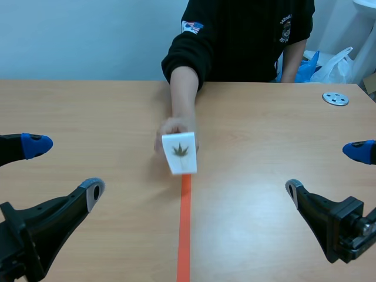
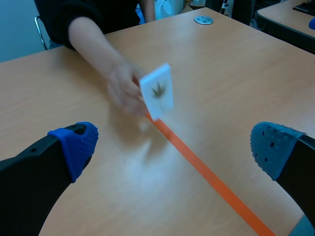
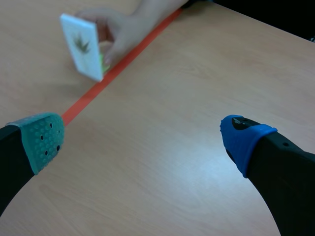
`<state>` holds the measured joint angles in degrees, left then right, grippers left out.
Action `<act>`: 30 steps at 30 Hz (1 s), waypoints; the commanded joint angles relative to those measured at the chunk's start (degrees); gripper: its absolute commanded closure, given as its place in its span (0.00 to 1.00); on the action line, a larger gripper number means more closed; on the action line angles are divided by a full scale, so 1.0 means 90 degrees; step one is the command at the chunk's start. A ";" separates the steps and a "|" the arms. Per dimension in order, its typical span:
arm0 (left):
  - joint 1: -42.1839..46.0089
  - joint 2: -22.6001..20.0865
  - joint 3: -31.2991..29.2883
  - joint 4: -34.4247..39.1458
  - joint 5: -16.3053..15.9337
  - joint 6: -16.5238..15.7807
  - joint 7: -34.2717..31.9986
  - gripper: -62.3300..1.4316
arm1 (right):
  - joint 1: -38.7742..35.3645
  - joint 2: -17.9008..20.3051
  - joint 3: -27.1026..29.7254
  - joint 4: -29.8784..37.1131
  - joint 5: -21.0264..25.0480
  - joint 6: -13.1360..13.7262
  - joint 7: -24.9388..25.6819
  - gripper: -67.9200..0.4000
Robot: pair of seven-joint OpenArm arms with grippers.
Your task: Sort the leaf by its shape. The table is split by an orange tape line. A compound leaf with several leaflets goes to the left side, a simple leaf with one blade goes to the right side. Return to the home posture when a red brick is placed on the table.
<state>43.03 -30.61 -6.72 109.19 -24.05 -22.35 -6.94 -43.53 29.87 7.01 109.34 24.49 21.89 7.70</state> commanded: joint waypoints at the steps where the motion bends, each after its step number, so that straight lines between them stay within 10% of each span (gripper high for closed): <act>1: 0.0012 0.0049 -0.0029 0.0136 -0.0058 -0.0012 -0.0109 0.00 | 0.0073 -0.0005 0.0002 0.0119 0.0068 0.0007 0.0114 0.00; 30: -0.0631 0.0260 0.0437 -0.0321 0.0330 -0.0321 -0.0085 0.00 | 0.0073 -0.0007 0.0002 0.0119 0.0068 0.0007 0.0117 0.00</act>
<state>38.52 -29.10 -3.14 107.31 -20.95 -25.32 -7.11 -43.53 29.85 7.01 109.34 24.51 21.89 7.70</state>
